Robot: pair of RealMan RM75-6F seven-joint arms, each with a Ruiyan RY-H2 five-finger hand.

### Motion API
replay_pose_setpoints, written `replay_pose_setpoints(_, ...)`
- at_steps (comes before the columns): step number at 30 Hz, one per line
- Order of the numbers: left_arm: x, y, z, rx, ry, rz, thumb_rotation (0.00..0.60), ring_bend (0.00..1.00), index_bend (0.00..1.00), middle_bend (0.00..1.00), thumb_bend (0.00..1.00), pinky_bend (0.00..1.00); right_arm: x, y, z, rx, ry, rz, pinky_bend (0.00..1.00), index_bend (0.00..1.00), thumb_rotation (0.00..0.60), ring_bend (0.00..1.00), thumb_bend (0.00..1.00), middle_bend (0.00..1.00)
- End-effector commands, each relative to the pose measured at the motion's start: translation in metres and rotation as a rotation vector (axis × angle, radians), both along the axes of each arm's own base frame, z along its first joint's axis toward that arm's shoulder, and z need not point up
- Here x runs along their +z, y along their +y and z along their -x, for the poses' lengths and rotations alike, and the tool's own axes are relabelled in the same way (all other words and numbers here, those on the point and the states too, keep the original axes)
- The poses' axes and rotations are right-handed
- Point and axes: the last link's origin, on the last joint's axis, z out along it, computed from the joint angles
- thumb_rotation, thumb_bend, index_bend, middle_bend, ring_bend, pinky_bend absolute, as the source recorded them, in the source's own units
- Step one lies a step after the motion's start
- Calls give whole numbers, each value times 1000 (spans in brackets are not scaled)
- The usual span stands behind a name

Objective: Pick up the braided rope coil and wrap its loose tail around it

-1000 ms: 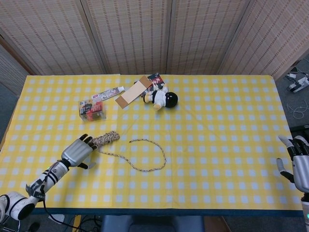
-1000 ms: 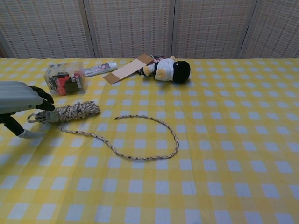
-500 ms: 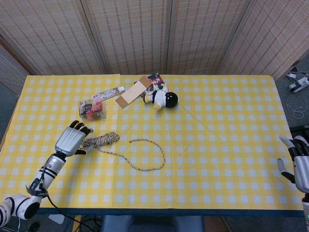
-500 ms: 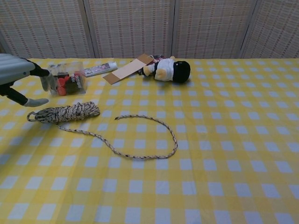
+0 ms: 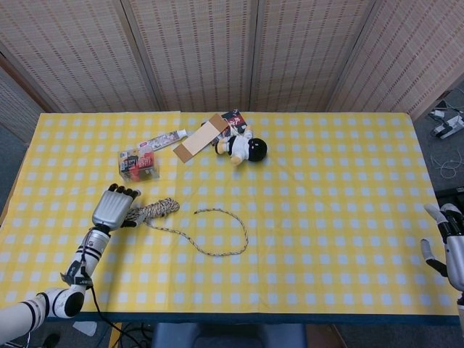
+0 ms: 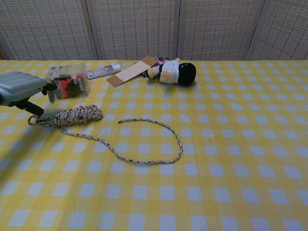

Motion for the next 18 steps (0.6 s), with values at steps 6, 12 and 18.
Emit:
replay_pose_setpoints(6, -13, -3, -7, -12, -2, 16, 161, 245, 292, 313, 304, 192, -1, -1, 2, -5, -2, -3, 285, 178, 600, 170, 382, 270)
replay_pose_setpoints(12, -19, -3, -7, 8, 3, 17, 301, 238, 278, 309, 274, 191, -1, -1, 4, -9, -5, -4, 285, 178, 600, 170, 383, 270)
replay_pose_setpoints(18, -22, -5, -6, 26, -31, 0, 588, 238, 315, 306, 250, 192, -1, 0, 4, -8, -7, -1, 285, 178, 600, 170, 383, 270)
